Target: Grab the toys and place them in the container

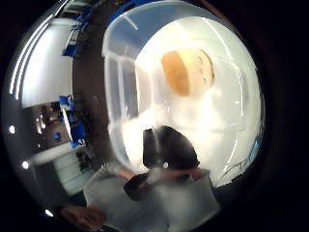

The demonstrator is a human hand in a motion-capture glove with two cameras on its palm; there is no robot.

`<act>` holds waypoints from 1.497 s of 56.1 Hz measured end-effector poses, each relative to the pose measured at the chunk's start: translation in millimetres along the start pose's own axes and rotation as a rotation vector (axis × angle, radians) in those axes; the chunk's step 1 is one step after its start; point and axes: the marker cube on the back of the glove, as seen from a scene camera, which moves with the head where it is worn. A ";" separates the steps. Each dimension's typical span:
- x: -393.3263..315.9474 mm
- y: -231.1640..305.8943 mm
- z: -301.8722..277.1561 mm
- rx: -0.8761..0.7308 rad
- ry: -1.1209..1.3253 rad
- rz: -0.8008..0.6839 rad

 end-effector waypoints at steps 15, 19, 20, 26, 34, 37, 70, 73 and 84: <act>100.8 198.4 -14.4 0.138 0.071 -0.055; 103.1 229.4 6.1 0.107 0.106 -0.147; 99.3 235.4 10.9 0.102 0.089 -0.164; 88.9 249.5 36.4 0.110 0.143 -0.097; 59.5 264.8 70.8 0.115 0.054 -0.094; 49.4 270.4 94.6 0.101 0.089 -0.085; 40.7 266.2 190.8 -0.002 0.301 -0.097; 32.4 266.2 184.0 -0.003 0.220 -0.115; 68.8 236.6 65.7 0.127 0.212 0.021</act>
